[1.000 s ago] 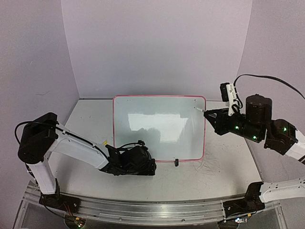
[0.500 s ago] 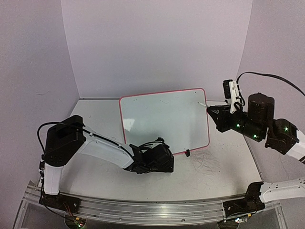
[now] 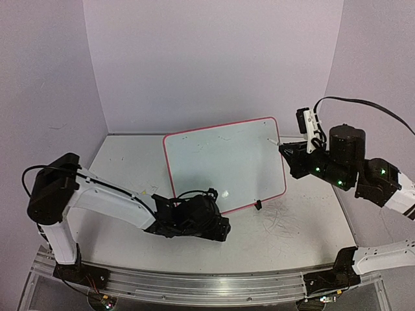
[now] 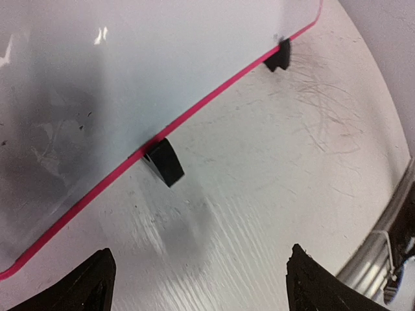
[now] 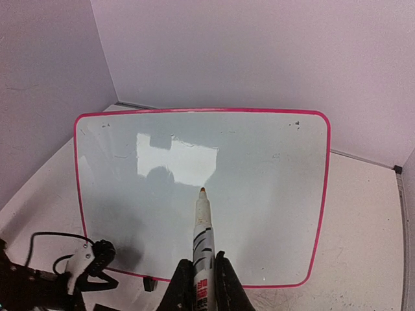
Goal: Write a sentence on the whiteboard
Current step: Move the whiteboard to the center of the board, then hold the whiteboard at the center of the board.
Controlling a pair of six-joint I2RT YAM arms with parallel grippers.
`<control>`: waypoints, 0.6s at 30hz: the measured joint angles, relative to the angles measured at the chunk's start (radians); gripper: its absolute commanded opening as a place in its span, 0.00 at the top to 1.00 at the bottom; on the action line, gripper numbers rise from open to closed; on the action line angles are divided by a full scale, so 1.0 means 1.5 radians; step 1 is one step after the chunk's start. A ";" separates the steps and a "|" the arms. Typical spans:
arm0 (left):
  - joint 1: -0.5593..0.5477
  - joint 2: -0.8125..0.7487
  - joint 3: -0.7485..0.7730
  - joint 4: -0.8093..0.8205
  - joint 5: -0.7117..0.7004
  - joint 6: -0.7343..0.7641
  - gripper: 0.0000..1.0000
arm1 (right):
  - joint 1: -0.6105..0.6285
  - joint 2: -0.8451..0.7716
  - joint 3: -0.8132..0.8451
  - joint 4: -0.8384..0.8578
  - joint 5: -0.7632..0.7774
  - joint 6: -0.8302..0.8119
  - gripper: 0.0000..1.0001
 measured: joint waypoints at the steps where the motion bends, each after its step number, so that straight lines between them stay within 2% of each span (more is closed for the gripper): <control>1: 0.000 -0.027 -0.005 -0.007 0.008 0.007 0.07 | 0.000 0.009 0.000 0.000 0.002 0.000 1.00; 7: 0.018 -0.203 -0.052 -0.020 0.026 0.032 0.08 | 0.000 0.074 0.003 -0.001 -0.009 0.006 1.00; 12: 0.104 -0.370 -0.143 -0.021 0.011 0.032 0.05 | 0.000 0.104 0.015 0.003 -0.033 0.006 1.00; 18: 0.211 -0.446 -0.196 -0.018 0.034 0.034 0.04 | 0.000 0.119 0.034 0.028 -0.063 -0.004 1.00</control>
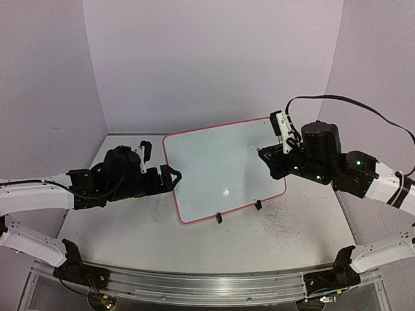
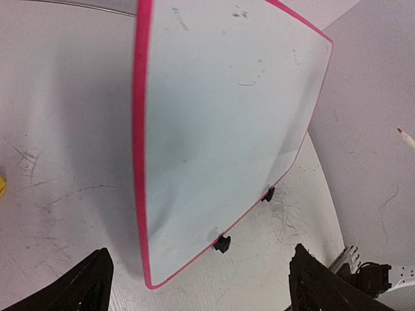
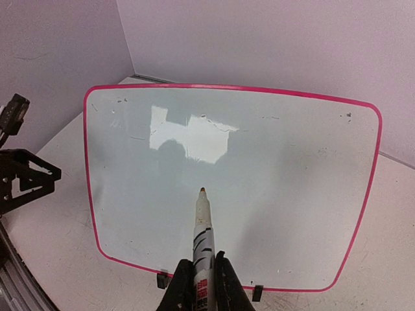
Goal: Write a sentence on the whiteboard
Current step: Hold the whiteboard at the center of the board.
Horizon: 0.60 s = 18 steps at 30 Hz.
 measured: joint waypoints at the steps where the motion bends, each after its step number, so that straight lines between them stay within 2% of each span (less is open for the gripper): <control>1: 0.015 -0.003 -0.004 -0.001 0.005 0.000 0.03 | 0.000 0.004 0.003 0.003 -0.004 -0.002 1.00; 10: 0.054 -0.099 -0.056 0.013 0.018 0.014 0.01 | 0.000 0.010 0.012 0.010 -0.030 -0.019 1.00; 18: 0.164 -0.068 -0.122 0.113 0.169 0.031 0.02 | 0.000 0.011 0.022 0.019 -0.031 -0.013 1.00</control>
